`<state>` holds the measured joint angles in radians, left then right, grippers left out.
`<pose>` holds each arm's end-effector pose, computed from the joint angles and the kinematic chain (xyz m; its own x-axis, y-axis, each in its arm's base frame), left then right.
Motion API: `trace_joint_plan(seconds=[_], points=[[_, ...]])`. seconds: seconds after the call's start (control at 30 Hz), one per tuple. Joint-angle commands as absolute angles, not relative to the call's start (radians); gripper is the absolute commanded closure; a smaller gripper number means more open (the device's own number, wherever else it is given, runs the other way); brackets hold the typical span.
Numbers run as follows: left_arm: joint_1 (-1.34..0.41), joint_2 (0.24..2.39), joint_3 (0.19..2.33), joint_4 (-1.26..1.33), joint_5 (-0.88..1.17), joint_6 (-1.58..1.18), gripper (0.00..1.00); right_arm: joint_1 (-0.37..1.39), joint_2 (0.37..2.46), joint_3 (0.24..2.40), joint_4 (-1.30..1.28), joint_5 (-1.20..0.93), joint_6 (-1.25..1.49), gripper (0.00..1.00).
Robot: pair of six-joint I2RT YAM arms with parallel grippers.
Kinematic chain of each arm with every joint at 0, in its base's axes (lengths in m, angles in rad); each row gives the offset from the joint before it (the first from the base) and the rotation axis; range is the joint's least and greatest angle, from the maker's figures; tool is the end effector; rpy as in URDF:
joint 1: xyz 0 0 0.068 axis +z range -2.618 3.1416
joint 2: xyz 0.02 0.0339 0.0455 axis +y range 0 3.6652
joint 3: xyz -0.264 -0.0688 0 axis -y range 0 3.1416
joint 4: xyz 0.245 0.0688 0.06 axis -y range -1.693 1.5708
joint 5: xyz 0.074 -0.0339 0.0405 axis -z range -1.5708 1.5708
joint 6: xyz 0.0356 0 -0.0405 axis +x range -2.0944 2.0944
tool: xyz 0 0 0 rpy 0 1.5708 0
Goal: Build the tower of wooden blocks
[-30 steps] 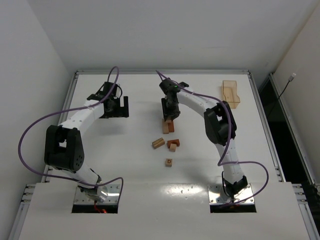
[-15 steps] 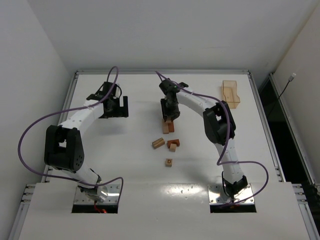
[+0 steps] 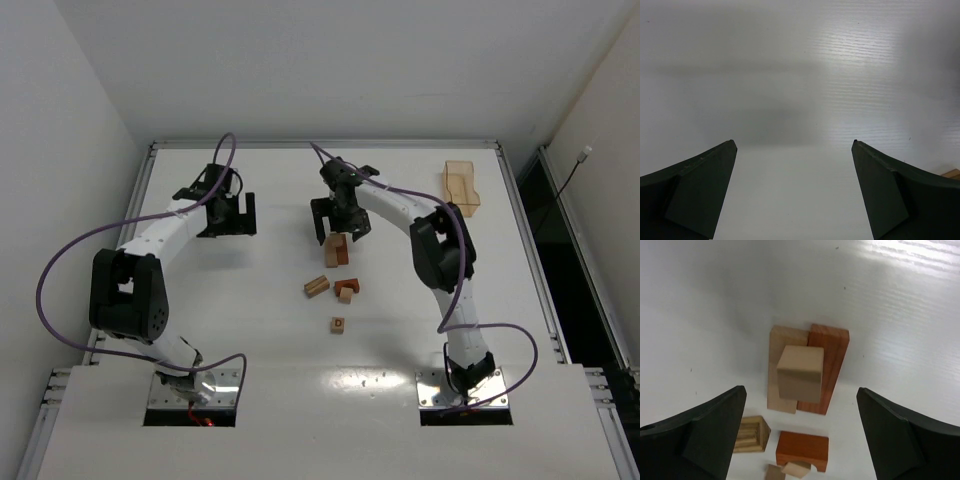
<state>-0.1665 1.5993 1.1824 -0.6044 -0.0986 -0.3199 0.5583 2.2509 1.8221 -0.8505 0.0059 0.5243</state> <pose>0.3290 -0.0517 0.2397 -0.8343 -0.1771 -0.5222 -0.1560 0.9841 -0.0845 0.3947 0.2463 0.1665 -0.9677 -0.0142 -0.2516 -0.0507 0.9890 0.1390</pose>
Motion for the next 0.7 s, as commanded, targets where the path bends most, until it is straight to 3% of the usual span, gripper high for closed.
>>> trace_joint_plan(seconds=[0.0,0.2,0.3,0.37,0.47,0.53,0.67], points=[[-0.152,1.542,1.177,-0.600,-0.084,-0.328,0.01,0.572,2.070,1.748,-0.798,-0.044,0.429,0.07],[-0.152,1.393,1.051,-0.558,-0.058,-0.285,0.01,0.670,1.714,1.404,-0.681,-0.011,0.091,0.01],[-0.152,1.315,1.003,-0.548,-0.020,-0.249,0.01,0.693,1.548,1.232,-0.637,-0.179,-0.090,0.00],[-0.143,1.292,0.993,-0.548,-0.002,-0.229,0.01,0.702,1.450,1.119,-0.608,-0.321,-0.228,0.04],[-0.134,1.292,1.002,-0.548,0.023,-0.229,0.01,0.764,1.416,1.017,-0.578,-0.382,-0.305,0.16],[-0.133,1.301,1.011,-0.557,0.034,-0.219,0.01,0.825,1.416,0.968,-0.560,-0.396,-0.340,0.26],[-0.133,1.322,1.020,-0.557,0.044,-0.219,0.01,0.963,1.420,0.885,-0.455,-0.315,-0.380,0.31]])
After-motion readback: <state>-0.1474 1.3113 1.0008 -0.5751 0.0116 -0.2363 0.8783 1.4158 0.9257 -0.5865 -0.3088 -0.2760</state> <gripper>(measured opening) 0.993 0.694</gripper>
